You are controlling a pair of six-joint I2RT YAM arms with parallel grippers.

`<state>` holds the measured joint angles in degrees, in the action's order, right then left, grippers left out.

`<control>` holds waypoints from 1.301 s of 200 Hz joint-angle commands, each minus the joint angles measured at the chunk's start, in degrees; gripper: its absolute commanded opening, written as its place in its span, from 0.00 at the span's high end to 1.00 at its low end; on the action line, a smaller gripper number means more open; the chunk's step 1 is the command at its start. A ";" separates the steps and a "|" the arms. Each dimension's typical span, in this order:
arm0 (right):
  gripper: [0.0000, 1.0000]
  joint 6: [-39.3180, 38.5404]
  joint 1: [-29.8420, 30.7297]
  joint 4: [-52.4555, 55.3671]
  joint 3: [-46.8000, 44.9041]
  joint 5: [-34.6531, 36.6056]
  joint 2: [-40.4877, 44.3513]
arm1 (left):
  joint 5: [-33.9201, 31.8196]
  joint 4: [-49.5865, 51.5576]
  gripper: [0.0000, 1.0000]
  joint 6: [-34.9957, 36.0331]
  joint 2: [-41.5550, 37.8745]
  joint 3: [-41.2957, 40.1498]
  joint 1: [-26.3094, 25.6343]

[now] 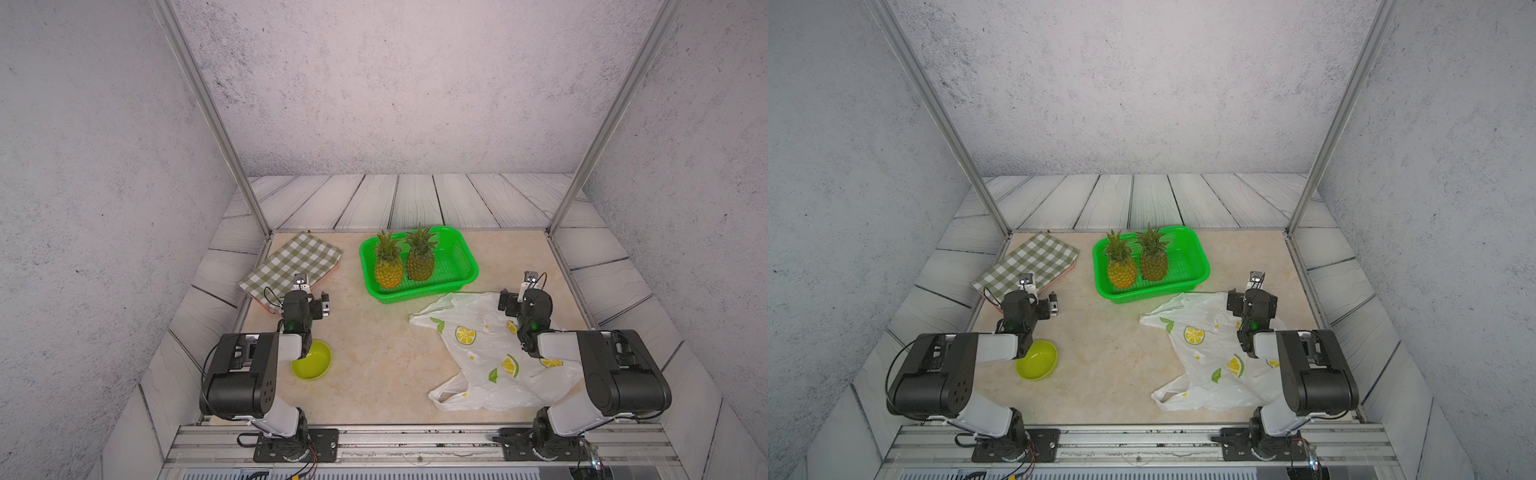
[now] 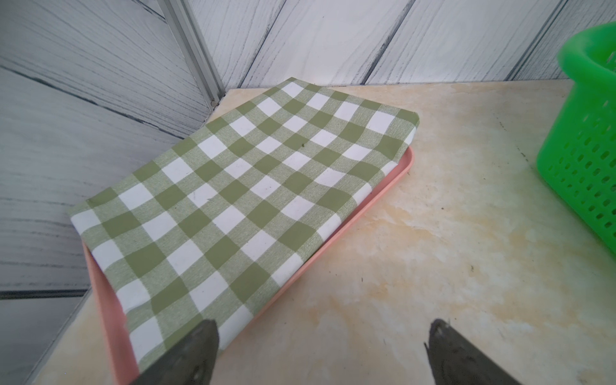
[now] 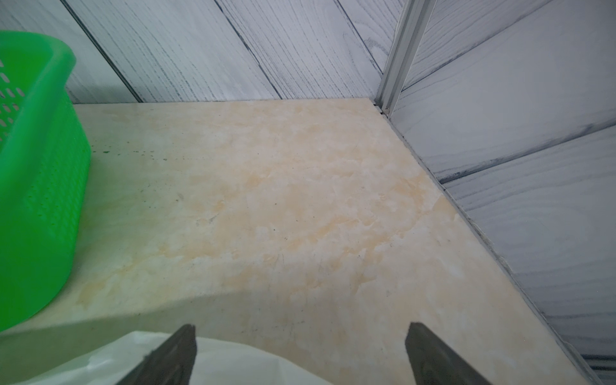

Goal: Place the pineapple into a plastic bag & tie a knot
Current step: Open the plastic bag at the center of the board.

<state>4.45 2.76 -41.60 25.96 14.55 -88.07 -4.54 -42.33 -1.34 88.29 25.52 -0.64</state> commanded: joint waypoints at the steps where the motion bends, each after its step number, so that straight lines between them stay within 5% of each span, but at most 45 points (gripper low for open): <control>1: 0.01 1.49 -0.08 12.45 5.58 1.83 4.80 | 3.82 5.98 0.00 0.83 -5.43 2.29 0.52; 43: 0.01 16.02 -0.13 40.81 18.00 8.91 12.54 | 1.06 26.79 0.00 -11.18 -17.37 8.15 0.18; 66: 0.01 20.67 -0.14 52.80 23.30 -0.11 16.95 | -0.49 35.76 0.01 -20.41 -22.79 11.76 0.11; 76: 0.11 21.18 -0.20 56.64 25.20 -7.23 19.22 | 0.69 40.21 0.00 -24.50 -24.70 14.12 0.19; 108: 0.35 24.07 0.61 71.34 31.01 -25.36 21.92 | 22.06 52.32 0.33 -30.43 -28.48 21.19 0.07; 129: 0.40 23.60 5.50 79.26 31.44 -27.79 22.85 | 30.34 60.06 0.46 -32.85 -29.05 22.74 -0.97; 159: 0.39 22.92 18.44 88.13 31.44 -22.96 23.88 | 35.01 70.93 0.51 -31.32 -32.92 20.82 -2.56; 204: 0.33 26.19 34.30 94.90 30.65 -13.24 18.18 | 32.64 70.66 0.51 -36.17 -41.69 10.86 -7.27; 231: 0.22 27.62 40.51 96.38 30.30 -7.78 14.50 | 31.62 68.85 0.50 -38.30 -43.68 7.88 -9.39; 260: 0.21 28.52 44.74 95.01 30.62 -5.21 9.17 | 31.43 66.68 0.50 -39.58 -43.56 5.97 -9.84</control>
<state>31.20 44.99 51.86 56.69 3.55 -75.59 27.29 26.55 -39.07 45.15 32.95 -9.91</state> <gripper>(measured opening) 0.789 0.498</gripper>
